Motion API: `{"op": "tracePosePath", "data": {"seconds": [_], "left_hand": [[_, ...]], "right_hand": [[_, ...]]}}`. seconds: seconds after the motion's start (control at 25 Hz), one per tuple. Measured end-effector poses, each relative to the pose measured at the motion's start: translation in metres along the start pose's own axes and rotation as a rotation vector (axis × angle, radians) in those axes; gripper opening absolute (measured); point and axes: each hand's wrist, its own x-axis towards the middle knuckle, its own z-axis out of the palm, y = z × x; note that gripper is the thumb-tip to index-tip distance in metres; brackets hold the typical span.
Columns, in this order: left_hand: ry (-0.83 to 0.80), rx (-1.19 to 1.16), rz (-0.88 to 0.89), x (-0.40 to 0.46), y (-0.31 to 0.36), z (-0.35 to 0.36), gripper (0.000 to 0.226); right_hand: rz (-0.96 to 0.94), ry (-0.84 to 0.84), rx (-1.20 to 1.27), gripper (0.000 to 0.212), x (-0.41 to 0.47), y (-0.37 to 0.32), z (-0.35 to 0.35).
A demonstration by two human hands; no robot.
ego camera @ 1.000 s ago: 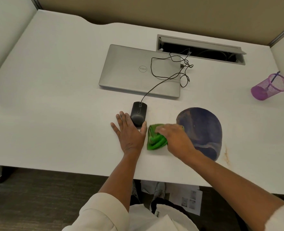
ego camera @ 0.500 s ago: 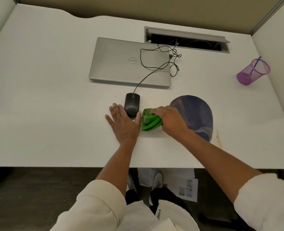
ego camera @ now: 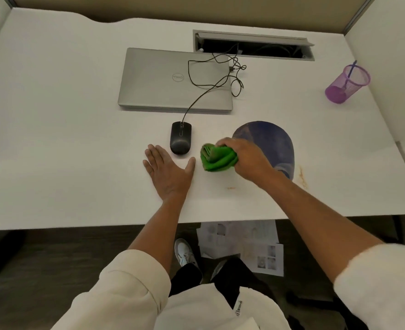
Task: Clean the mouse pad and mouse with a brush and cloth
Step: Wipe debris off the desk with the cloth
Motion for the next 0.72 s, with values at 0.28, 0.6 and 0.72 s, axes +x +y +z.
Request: {"op": "tracePosePath", "data": {"seconds": [0.28, 0.6, 0.72], "left_hand": [[-0.043, 0.135, 0.104, -0.042, -0.018, -0.001, 0.088], [-0.046, 0.149, 0.099, -0.053, -0.016, 0.0, 0.083], [-0.055, 0.147, 0.113, -0.06, -0.015, 0.0, 0.082]], "right_hand": [[-0.068, -0.041, -0.188, 0.066, -0.026, 0.006, 0.039], [-0.079, -0.07, -0.131, 0.049, -0.159, 0.041, 0.026], [-0.053, -0.11, -0.195, 0.042, -0.192, 0.057, 0.004]]}}
